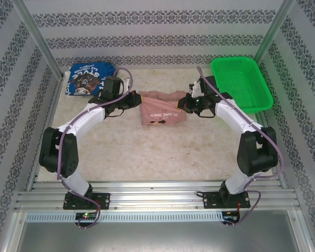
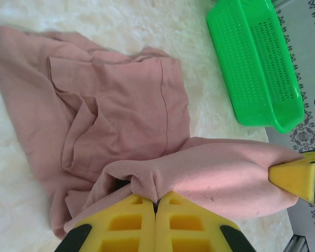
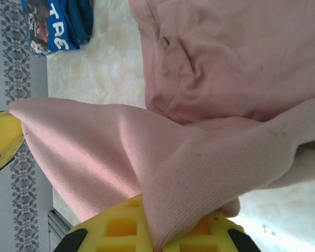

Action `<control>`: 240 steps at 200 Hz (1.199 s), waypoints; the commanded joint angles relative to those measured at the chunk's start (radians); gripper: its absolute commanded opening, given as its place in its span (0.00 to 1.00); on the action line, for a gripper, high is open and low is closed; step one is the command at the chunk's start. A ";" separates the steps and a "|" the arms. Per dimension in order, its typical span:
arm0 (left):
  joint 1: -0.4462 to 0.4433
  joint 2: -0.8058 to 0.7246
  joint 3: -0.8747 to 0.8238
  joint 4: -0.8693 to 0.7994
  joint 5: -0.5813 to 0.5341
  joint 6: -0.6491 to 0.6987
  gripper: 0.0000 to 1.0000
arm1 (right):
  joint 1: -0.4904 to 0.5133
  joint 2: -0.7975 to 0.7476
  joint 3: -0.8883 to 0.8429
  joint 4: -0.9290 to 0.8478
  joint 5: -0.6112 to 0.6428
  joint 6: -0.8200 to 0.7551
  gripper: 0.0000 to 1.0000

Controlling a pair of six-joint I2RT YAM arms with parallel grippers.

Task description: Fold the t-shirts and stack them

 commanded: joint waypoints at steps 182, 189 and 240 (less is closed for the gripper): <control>0.075 0.405 0.333 -0.005 0.026 -0.006 0.05 | -0.095 0.464 0.446 -0.138 -0.068 -0.072 0.07; 0.078 0.419 0.342 -0.003 0.027 -0.011 0.06 | -0.098 0.474 0.456 -0.141 -0.072 -0.072 0.08; 0.088 0.510 0.417 -0.013 0.035 -0.026 0.10 | -0.107 0.572 0.551 -0.168 -0.082 -0.077 0.18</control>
